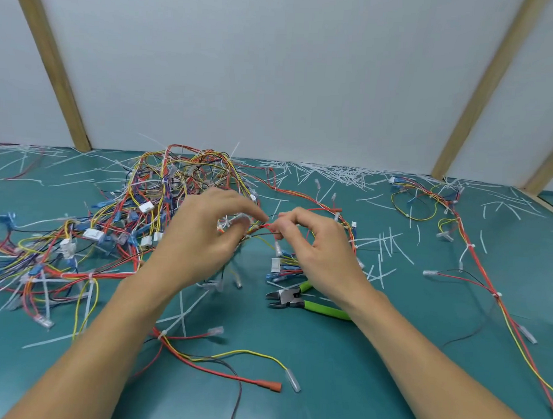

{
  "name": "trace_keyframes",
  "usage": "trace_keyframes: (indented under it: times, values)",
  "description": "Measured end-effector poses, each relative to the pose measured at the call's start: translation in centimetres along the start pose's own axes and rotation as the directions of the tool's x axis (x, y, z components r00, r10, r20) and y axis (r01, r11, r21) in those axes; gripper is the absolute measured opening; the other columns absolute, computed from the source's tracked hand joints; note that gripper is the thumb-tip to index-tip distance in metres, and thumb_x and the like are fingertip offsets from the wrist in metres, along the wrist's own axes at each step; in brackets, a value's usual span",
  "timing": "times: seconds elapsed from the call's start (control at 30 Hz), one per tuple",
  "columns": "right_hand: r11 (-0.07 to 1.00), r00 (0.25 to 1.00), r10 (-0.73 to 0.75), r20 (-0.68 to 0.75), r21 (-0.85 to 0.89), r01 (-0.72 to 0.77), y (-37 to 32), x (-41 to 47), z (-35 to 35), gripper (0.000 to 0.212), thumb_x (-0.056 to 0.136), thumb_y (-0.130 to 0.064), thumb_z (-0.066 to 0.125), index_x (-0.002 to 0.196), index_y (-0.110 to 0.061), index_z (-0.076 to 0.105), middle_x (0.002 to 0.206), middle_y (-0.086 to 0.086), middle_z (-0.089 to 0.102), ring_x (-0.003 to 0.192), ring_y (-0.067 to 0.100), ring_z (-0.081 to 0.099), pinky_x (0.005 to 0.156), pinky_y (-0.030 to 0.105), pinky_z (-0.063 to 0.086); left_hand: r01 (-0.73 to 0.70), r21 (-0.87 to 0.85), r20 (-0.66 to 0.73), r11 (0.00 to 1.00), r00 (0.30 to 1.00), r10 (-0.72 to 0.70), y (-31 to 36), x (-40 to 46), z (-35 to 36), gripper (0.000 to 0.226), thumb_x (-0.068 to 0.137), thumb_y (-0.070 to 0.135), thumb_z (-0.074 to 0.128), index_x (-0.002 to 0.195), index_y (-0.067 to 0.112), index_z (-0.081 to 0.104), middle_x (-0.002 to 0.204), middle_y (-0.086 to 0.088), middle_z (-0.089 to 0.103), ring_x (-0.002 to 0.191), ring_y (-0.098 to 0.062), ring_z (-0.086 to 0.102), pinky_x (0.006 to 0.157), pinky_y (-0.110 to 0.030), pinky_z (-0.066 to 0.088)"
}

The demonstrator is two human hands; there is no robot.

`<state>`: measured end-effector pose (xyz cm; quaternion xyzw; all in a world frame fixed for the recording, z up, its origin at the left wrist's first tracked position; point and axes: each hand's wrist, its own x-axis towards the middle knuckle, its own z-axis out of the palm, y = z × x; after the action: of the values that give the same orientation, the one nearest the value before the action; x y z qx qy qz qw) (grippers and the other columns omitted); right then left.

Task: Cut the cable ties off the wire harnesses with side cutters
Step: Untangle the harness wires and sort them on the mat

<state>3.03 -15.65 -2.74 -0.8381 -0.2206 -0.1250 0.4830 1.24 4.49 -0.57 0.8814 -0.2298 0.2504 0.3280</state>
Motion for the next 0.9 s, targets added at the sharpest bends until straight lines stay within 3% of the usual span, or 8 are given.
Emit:
trace_keyframes:
  times: [0.13, 0.23, 0.37, 0.5, 0.6, 0.7, 0.77, 0.9]
  values:
    - [0.996, 0.999, -0.025, 0.048, 0.081, 0.021, -0.1, 0.0, -0.2, 0.025, 0.106, -0.022, 0.054, 0.092, -0.02, 0.074, 0.09, -0.015, 0.068, 0.088, 0.003, 0.064, 0.085, 0.021, 0.045, -0.002, 0.059, 0.198, 0.998, 0.98, -0.009, -1.0, -0.1, 0.1, 0.047, 0.095, 0.002, 0.059, 0.118, 0.042, 0.069, 0.1, 0.023, 0.064, 0.097, -0.012, 0.054, 0.093, -0.048, 0.042]
    - [0.989, 0.993, -0.08, 0.085, 0.133, 0.069, -0.2, 0.1, -0.3, 0.029, 0.103, -0.027, 0.055, 0.074, -0.028, 0.062, 0.102, -0.008, 0.065, 0.098, 0.01, 0.062, 0.09, 0.025, 0.044, -0.032, 0.052, 0.236, 0.998, 0.972, 0.019, -1.3, -0.3, 0.0, 0.047, 0.093, 0.021, 0.07, 0.128, 0.05, 0.058, 0.101, 0.016, 0.058, 0.093, -0.011, 0.046, 0.087, -0.042, 0.039]
    - [0.983, 0.989, -0.048, 0.141, 0.183, 0.022, 0.0, 0.1, -0.4, 0.029, 0.101, -0.03, 0.057, 0.074, -0.037, 0.066, 0.114, -0.015, 0.061, 0.094, 0.013, 0.064, 0.092, 0.042, 0.052, -0.08, 0.184, 0.315, 0.98, 0.949, 0.018, -1.3, -0.4, 0.4, 0.045, 0.086, 0.051, 0.069, 0.129, 0.05, 0.059, 0.083, 0.014, 0.047, 0.081, -0.01, 0.043, 0.075, -0.038, 0.035]
    - [0.981, 0.986, -0.059, 0.157, 0.19, 0.029, 0.0, -0.1, -0.4, 0.026, 0.101, -0.027, 0.057, 0.076, -0.025, 0.066, 0.114, -0.015, 0.066, 0.089, 0.021, 0.072, 0.083, 0.041, 0.057, 0.019, 0.257, 0.155, 0.966, 0.986, -0.061, -1.7, -0.3, 0.4, 0.024, 0.08, 0.056, 0.073, 0.1, 0.043, 0.075, 0.061, 0.016, 0.044, 0.063, -0.006, 0.047, 0.058, -0.027, 0.027]
    - [0.988, 0.997, -0.068, 0.047, 0.139, 0.061, 0.0, -0.3, -0.2, 0.026, 0.101, -0.031, 0.051, 0.08, -0.024, 0.064, 0.108, -0.012, 0.071, 0.091, 0.016, 0.075, 0.081, 0.047, 0.054, 0.202, 0.327, -0.095, 0.923, 0.979, -0.18, -2.1, -0.4, 0.1, 0.019, 0.085, 0.052, 0.071, 0.085, 0.033, 0.076, 0.053, 0.013, 0.049, 0.056, -0.005, 0.051, 0.052, -0.024, 0.03]
    - [0.98, 0.986, -0.076, -0.147, 0.174, 0.101, 0.1, -0.2, -0.4, 0.03, 0.106, -0.031, 0.044, 0.082, -0.024, 0.061, 0.083, -0.004, 0.071, 0.071, 0.016, 0.077, 0.063, 0.046, 0.056, 0.51, 0.354, -0.446, 0.784, 0.829, -0.337, -4.0, -0.3, -1.4, 0.028, 0.097, 0.046, 0.058, 0.094, 0.022, 0.073, 0.077, -0.007, 0.072, 0.079, -0.036, 0.067, 0.063, -0.036, 0.041]
    - [0.947, 0.951, 0.027, -0.308, 0.312, 0.075, 0.2, 0.1, -0.8, 0.035, 0.107, -0.03, 0.04, 0.074, -0.029, 0.05, 0.065, 0.0, 0.062, 0.047, 0.02, 0.065, 0.046, 0.032, 0.047, 0.624, 0.368, -0.556, 0.69, 0.742, -0.374, -5.8, -0.2, -3.1, 0.03, 0.1, 0.038, 0.052, 0.094, 0.015, 0.07, 0.086, -0.018, 0.073, 0.084, -0.043, 0.066, 0.072, -0.042, 0.043]
    - [0.701, 0.753, 0.492, -0.437, 0.712, -0.045, 1.8, 1.9, -2.9, 0.037, 0.111, -0.028, 0.036, 0.074, -0.02, 0.039, 0.053, -0.004, 0.044, 0.037, 0.012, 0.032, 0.037, 0.018, 0.026, 0.652, 0.607, -0.479, 0.454, 0.756, -0.446, -10.2, -1.2, -7.3, 0.033, 0.095, 0.026, 0.053, 0.072, 0.006, 0.062, 0.078, -0.029, 0.066, 0.079, -0.045, 0.065, 0.076, -0.044, 0.04]
